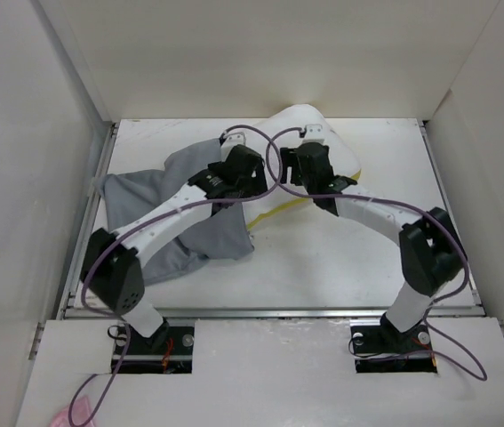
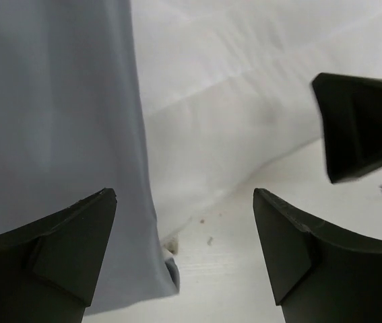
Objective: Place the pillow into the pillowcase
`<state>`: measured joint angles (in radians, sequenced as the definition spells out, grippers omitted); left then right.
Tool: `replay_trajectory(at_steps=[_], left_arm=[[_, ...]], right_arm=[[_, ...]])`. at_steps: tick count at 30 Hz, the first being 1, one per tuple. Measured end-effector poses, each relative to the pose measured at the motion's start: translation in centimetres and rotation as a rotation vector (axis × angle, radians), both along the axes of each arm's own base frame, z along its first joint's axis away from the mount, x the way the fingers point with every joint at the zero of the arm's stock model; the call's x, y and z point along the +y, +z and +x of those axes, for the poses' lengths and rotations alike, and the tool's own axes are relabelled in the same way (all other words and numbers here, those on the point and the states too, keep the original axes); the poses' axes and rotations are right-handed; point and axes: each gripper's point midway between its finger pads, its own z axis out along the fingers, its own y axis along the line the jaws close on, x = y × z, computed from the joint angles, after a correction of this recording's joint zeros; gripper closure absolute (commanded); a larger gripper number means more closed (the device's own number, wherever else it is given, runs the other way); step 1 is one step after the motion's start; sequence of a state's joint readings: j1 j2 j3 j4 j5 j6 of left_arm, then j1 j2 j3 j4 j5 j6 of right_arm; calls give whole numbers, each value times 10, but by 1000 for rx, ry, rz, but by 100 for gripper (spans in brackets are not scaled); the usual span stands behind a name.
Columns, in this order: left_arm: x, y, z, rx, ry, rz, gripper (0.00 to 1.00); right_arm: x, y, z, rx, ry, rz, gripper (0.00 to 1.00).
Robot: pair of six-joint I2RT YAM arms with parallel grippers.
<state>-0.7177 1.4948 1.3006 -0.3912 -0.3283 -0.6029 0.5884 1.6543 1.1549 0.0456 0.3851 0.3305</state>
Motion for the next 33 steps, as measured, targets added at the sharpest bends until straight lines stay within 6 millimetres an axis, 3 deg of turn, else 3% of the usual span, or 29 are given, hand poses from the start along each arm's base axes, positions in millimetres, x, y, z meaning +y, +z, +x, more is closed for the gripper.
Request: replay_trajectory(at_steps=[3,6,7,8,10,12,14,16,19,23,27,31,33], left_arm=[[4,-39,20,89,38,98,25],[20,-66,27,161,80,172,44],[27,-72,28,179,94,190,51],[34,-75,29,193,109,202,68],[44,-78,31,208,136,210,87],[52,-78,34,213,153,210,100],[55,-78,37,214,155,208,100],[50,-76,40,214,137,198,100],[35,-70,47,205,80,167,100],[7,-51,52,184,-35,102,100],[-47,-18,52,132,-199,21,100],[-105,13,40,68,-357,-34,100],[-124,24,35,46,-404,-48,100]], right_arm=[[13,-10,22,12,85,-98,12],[31,-28,38,33,168,-165,11],[37,-37,42,48,193,-182,11],[42,-46,45,64,217,-195,16],[53,-65,50,96,259,-213,25],[60,-83,51,130,288,-216,56],[66,-90,52,139,310,-200,100],[71,-86,53,129,322,-170,100],[72,-83,43,99,342,-118,100],[64,-67,8,91,370,-22,100],[59,-30,-22,42,364,134,100],[49,10,-40,-57,311,284,100],[42,17,-48,-86,261,323,100]])
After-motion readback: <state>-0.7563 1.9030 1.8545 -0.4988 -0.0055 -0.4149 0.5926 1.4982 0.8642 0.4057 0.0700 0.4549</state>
